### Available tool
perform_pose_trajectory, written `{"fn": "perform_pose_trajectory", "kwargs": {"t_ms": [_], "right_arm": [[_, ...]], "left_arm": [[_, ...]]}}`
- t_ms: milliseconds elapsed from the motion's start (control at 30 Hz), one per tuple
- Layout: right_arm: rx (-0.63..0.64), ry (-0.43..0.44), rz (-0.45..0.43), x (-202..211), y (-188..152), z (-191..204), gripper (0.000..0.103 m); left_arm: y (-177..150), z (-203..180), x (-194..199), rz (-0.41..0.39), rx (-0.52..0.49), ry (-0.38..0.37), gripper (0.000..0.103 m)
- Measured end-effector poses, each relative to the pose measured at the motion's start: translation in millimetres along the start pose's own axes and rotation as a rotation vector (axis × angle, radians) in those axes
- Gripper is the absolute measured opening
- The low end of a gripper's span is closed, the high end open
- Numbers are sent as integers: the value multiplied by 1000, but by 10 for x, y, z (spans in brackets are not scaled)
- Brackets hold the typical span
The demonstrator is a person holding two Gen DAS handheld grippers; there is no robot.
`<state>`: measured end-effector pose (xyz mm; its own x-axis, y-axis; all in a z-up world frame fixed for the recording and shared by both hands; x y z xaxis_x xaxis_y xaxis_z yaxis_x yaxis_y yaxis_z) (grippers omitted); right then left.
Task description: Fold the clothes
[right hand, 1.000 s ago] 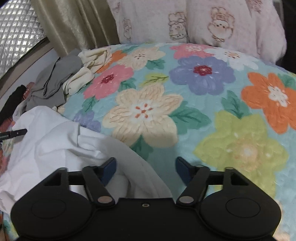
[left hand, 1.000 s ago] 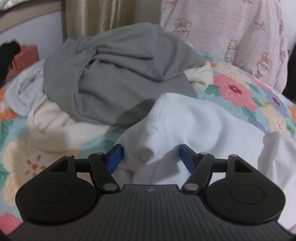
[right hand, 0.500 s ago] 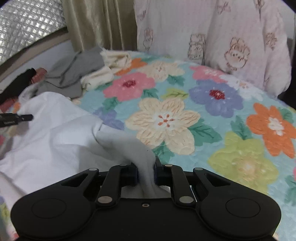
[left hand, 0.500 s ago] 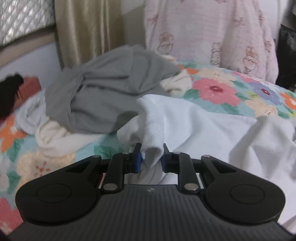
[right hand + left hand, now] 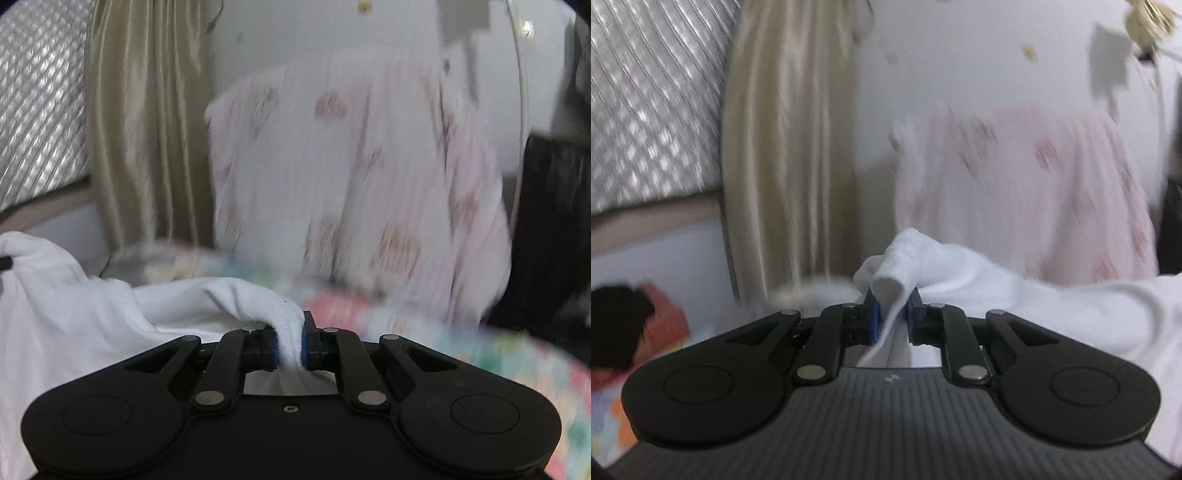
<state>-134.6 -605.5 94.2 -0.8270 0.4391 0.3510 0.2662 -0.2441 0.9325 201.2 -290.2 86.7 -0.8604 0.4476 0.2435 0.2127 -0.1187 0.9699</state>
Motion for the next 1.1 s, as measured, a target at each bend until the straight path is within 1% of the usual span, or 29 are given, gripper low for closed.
{"fn": "perform_pose_trajectory", "kwargs": {"t_ms": [33, 67, 100, 133, 167, 233, 300, 367, 467, 533, 567, 600, 633, 667, 733, 800, 833, 933, 967, 1000, 1033, 1067, 1100], "right_arm": [[-3, -50, -38, -126, 107, -65, 21], [-4, -106, -61, -259, 188, -123, 48], [-18, -183, -58, -375, 224, -180, 71], [-50, -239, -31, -476, 210, -237, 71], [-99, -247, 12, -529, 133, -280, 70], [-195, -228, 95, -546, -88, -330, 70], [-229, -185, 147, -407, -437, -292, 70], [-222, -169, 212, -250, -820, -262, 70], [-203, -141, 315, -10, -1394, -258, 70], [-205, -134, 384, 143, -1681, -268, 70], [-201, -127, 420, 205, -1748, -263, 70], [-195, -117, 452, 269, -1793, -249, 70], [-188, -108, 458, 344, -1795, -227, 70], [-181, -98, 453, 424, -1776, -202, 70], [-178, -46, 451, 531, -1746, -167, 70], [-187, 9, 477, 583, -1790, -119, 70], [-179, 18, 511, 587, -1859, -92, 70], [-77, 21, 660, 562, -2166, 47, 70], [-38, 10, 700, 540, -2250, 84, 70], [-1, -4, 733, 503, -2322, 111, 70], [17, -10, 751, 458, -2367, 122, 70], [10, -12, 754, 406, -2388, 105, 70], [-6, -12, 754, 350, -2402, 78, 70]], "left_arm": [[132, -62, -137, -22, 1, 18, 31], [140, -148, -379, 40, -19, 32, 58], [92, -205, -590, 143, -37, 60, 70], [-9, -221, -691, 223, -34, 68, 69], [-119, -229, -764, 296, -28, 70, 69], [-423, -170, -674, 372, 5, 28, 70], [-799, -73, -465, 433, 12, -24, 70], [-1217, 52, -239, 513, -1, -31, 70], [-1780, 231, 108, 605, 22, -86, 70], [-2039, 324, 340, 627, 66, -120, 70], [-2159, 369, 455, 635, 89, -139, 70], [-2236, 410, 557, 630, 120, -158, 70], [-2280, 447, 621, 635, 148, -175, 70], [-2325, 485, 686, 639, 177, -191, 70], [-2405, 548, 804, 649, 226, -223, 70], [-2403, 487, 827, 680, 198, -239, 70], [-2409, 452, 872, 684, 180, -245, 70], [-2427, 373, 979, 693, 175, -303, 70], [-2464, 332, 998, 717, 186, -334, 71], [-2509, 296, 1005, 741, 199, -361, 79], [-2594, 280, 964, 770, 223, -370, 85], [-2678, 264, 922, 799, 247, -379, 92], [-2753, 253, 887, 820, 270, -384, 92]]}}
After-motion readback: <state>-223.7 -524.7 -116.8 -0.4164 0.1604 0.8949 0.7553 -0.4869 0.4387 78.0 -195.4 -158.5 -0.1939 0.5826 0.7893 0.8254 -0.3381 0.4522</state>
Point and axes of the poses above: each gripper's, at about its wrist camera, not at the fingertips, and x roughly against the way its jaws point, z to its left, y to its top, the point moved 3 cm from there along -x, roughly the way its jaws point, and after that the axes turned 7 degrees about y, right-handed, at the moved point
